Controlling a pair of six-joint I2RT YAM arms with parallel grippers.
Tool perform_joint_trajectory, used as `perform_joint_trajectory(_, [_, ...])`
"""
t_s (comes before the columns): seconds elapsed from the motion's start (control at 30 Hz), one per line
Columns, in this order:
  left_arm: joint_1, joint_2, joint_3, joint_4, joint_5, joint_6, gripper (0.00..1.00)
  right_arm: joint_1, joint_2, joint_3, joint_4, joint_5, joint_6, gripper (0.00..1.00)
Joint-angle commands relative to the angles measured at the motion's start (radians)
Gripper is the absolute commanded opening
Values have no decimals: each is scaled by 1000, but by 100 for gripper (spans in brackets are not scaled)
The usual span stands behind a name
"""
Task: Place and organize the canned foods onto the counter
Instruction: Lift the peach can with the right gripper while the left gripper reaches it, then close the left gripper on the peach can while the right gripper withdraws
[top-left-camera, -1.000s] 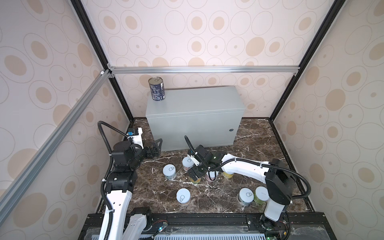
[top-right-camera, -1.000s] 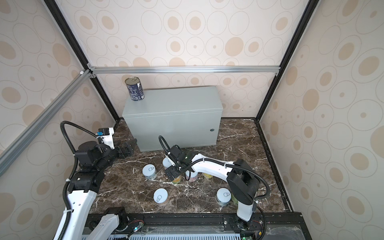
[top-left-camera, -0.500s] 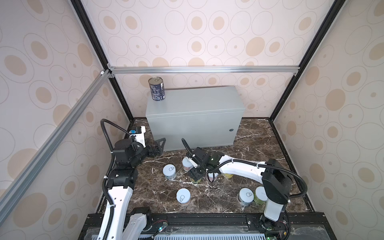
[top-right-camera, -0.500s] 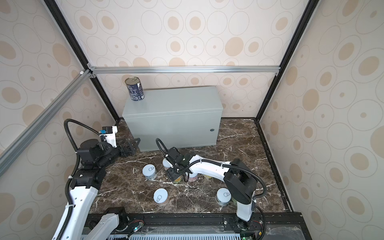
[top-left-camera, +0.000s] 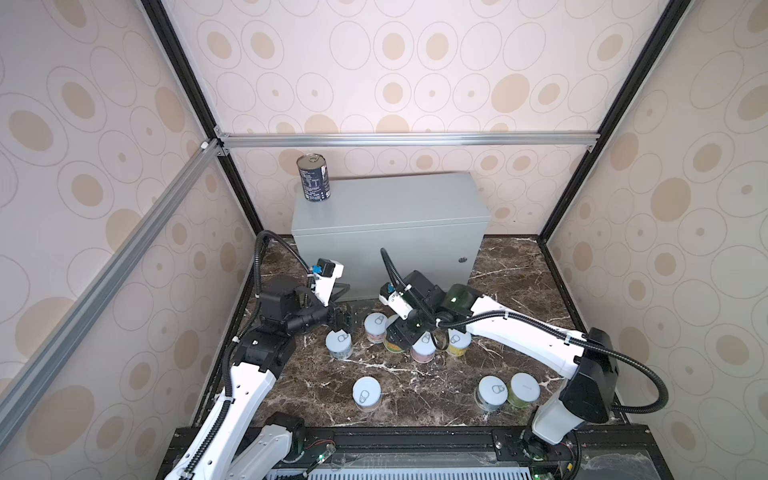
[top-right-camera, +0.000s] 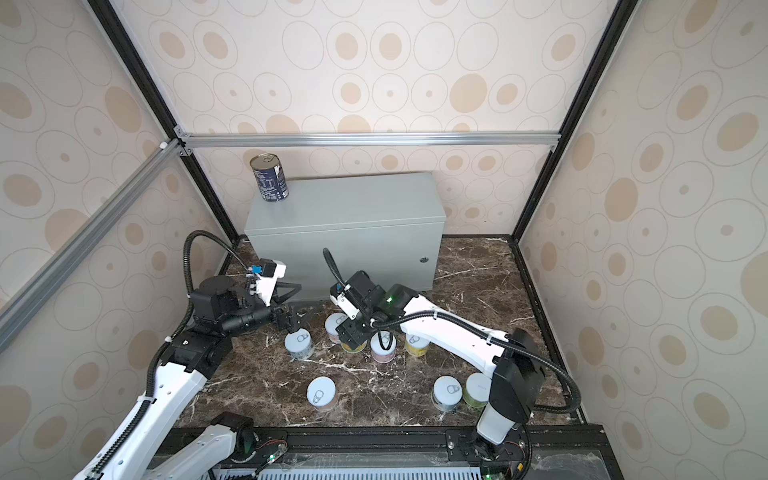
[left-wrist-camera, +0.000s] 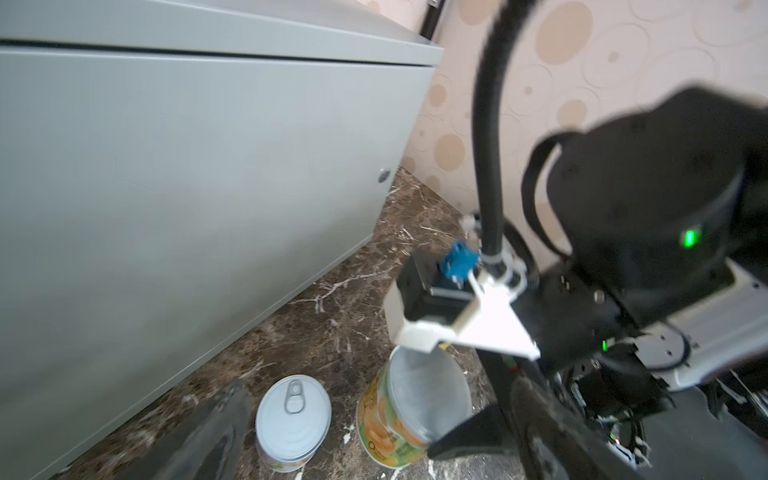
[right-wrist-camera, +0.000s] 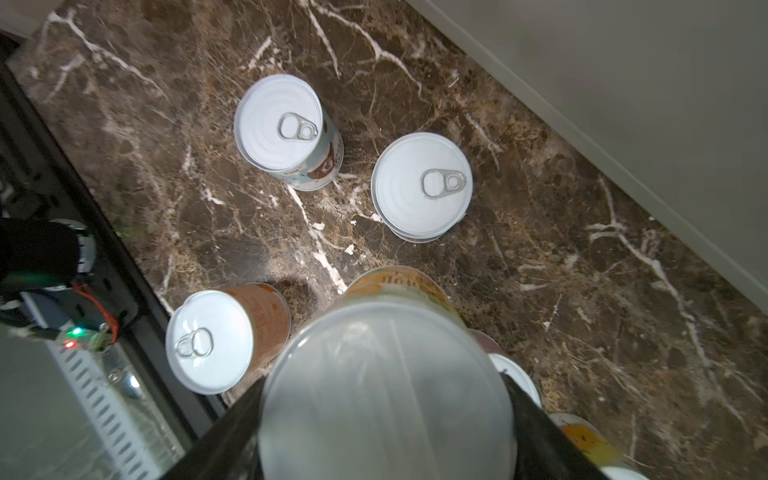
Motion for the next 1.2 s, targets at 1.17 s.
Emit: perform_joint_trajectory(1.17, [-568,271,134,171,-404,228,74,-140,-177,351,-318,-258,-42,57])
